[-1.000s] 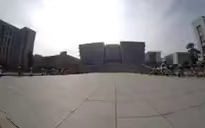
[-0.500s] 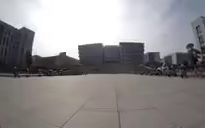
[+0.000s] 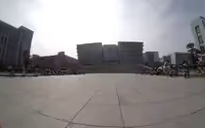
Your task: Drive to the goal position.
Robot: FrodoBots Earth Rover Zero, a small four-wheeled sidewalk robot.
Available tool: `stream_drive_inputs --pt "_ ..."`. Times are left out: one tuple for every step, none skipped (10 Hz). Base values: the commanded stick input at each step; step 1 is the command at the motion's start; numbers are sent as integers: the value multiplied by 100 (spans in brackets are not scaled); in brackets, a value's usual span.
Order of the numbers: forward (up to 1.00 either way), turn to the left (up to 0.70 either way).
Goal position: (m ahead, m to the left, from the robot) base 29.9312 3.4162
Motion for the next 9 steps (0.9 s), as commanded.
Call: stream_drive_inputs --pt "100 0" --pt "100 0" --pt "100 0" --pt "100 0" --pt "100 0" --pt "100 0" --pt "100 0" --pt "100 0" --pt "100 0"
